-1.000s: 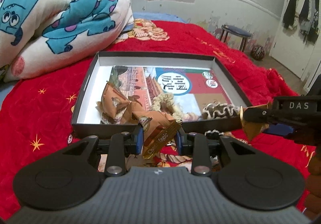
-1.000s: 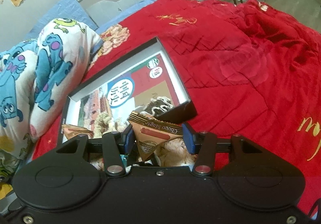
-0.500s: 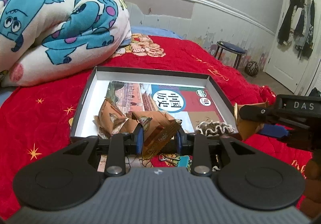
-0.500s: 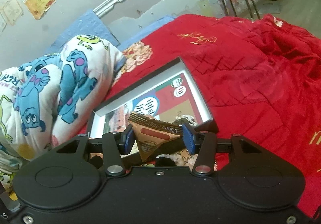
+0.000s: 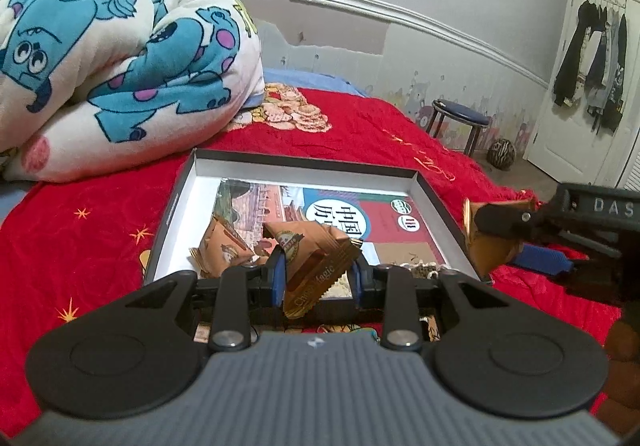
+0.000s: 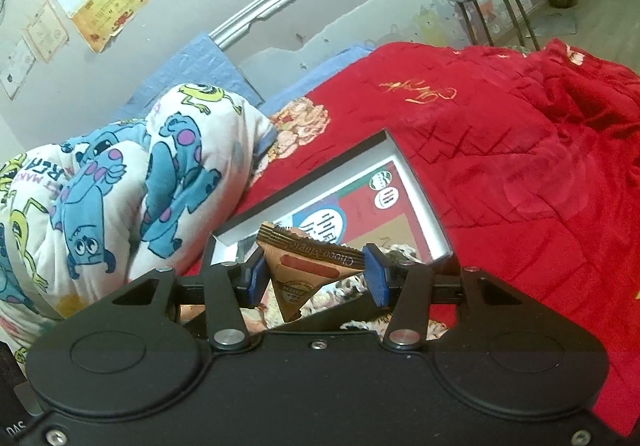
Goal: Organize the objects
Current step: 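Lift the packet with the left gripper over the box while the right gripper carries its packet there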
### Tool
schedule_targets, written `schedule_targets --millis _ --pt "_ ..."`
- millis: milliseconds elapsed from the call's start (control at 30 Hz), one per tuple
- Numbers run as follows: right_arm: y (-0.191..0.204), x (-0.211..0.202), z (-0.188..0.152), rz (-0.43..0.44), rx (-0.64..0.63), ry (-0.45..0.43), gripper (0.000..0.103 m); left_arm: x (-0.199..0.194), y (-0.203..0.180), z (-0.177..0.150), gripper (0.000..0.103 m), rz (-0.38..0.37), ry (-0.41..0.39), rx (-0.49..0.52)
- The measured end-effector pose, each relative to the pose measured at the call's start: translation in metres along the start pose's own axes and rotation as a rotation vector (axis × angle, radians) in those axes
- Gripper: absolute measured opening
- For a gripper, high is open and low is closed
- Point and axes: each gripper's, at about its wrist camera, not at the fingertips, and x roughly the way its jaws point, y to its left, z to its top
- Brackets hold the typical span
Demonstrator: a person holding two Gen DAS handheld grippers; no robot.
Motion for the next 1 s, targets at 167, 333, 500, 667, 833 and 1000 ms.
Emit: schedule_targets --millis 167,333,500,667,833,1000 --pt "0.011 0.003 0.006 0.032 -0.040 -0.030 0.047 -0.002 -0.001 0.002 0.035 0.000 -0.024 0.016" --pt "0.016 0.007 0.007 0.061 -0.038 -0.026 0.047 0.000 -0.001 0.005 0.035 -0.002 -0.027 0.009" --pt "0.007 0.018 0.011 0.110 0.041 0.038 0.047 0.001 0.005 0.008 0.035 0.006 -0.030 -0.013" --pt "0.008 0.025 0.017 0.101 0.002 0.028 0.047 0.004 0.008 0.014 0.035 0.019 -0.052 -0.022" --pt "0.011 0.028 0.022 0.095 -0.046 0.007 0.047 0.013 0.007 0.019 0.035 0.034 -0.068 -0.006" --pt "0.010 0.034 0.016 0.094 -0.036 0.021 0.047 0.017 0.008 0.020 0.035 0.040 -0.075 -0.008"
